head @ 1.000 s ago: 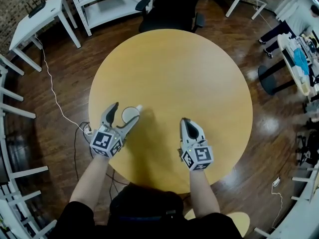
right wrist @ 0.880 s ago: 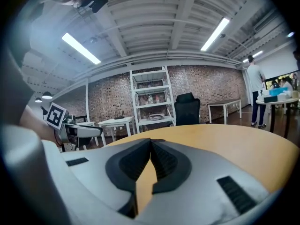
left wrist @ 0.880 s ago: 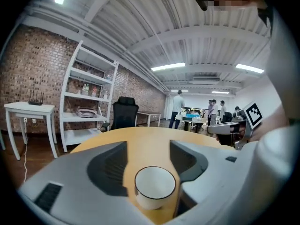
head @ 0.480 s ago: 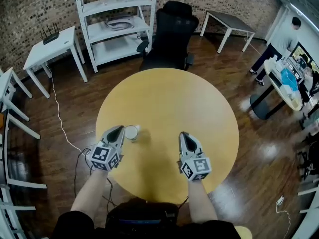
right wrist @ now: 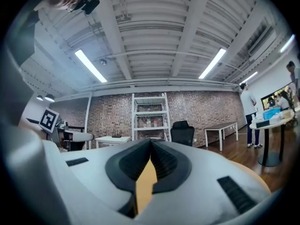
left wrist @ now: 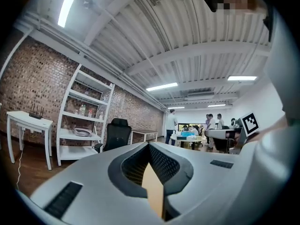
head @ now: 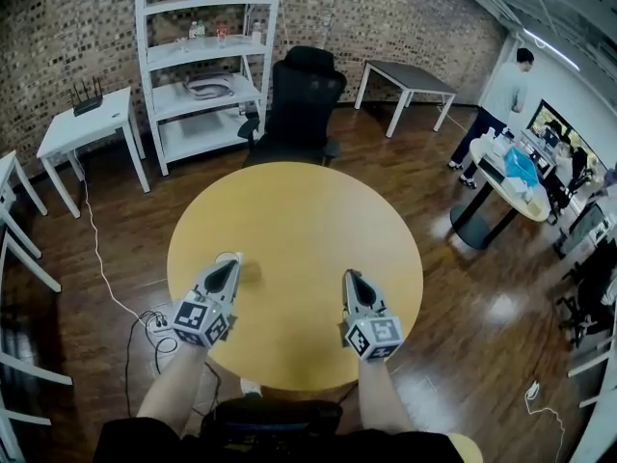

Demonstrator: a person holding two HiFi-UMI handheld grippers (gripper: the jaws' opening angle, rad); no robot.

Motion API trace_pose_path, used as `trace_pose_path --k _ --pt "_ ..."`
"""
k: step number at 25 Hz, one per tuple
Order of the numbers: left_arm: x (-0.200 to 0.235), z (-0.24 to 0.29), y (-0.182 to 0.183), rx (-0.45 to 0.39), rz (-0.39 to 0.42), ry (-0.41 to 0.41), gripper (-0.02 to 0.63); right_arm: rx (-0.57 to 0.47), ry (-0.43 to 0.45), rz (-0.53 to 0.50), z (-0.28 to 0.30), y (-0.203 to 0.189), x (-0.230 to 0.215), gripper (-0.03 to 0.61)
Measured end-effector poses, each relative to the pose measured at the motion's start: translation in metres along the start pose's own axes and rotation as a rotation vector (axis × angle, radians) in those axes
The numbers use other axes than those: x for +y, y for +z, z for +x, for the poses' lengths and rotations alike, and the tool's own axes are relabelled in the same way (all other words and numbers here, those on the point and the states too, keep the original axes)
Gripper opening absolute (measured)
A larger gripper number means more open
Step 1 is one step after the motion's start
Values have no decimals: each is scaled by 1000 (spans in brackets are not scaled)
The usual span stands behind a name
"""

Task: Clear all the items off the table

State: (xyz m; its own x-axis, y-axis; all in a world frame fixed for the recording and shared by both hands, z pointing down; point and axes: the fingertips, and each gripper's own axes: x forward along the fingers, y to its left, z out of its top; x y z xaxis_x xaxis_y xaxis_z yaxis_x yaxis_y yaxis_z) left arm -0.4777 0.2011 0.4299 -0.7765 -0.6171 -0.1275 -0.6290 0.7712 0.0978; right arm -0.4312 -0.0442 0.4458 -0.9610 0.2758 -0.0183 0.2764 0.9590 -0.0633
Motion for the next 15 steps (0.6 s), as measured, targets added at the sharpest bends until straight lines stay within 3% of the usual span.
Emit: trace_pose_path --k 5,15 --pt "-37 6 6 -30 -47 -76 0 -24 -46 -36 -29 16 -13 5" --pt "-61 7 21 -94 -105 -144 0 -48 -56 -57 -49 27 -15 5"
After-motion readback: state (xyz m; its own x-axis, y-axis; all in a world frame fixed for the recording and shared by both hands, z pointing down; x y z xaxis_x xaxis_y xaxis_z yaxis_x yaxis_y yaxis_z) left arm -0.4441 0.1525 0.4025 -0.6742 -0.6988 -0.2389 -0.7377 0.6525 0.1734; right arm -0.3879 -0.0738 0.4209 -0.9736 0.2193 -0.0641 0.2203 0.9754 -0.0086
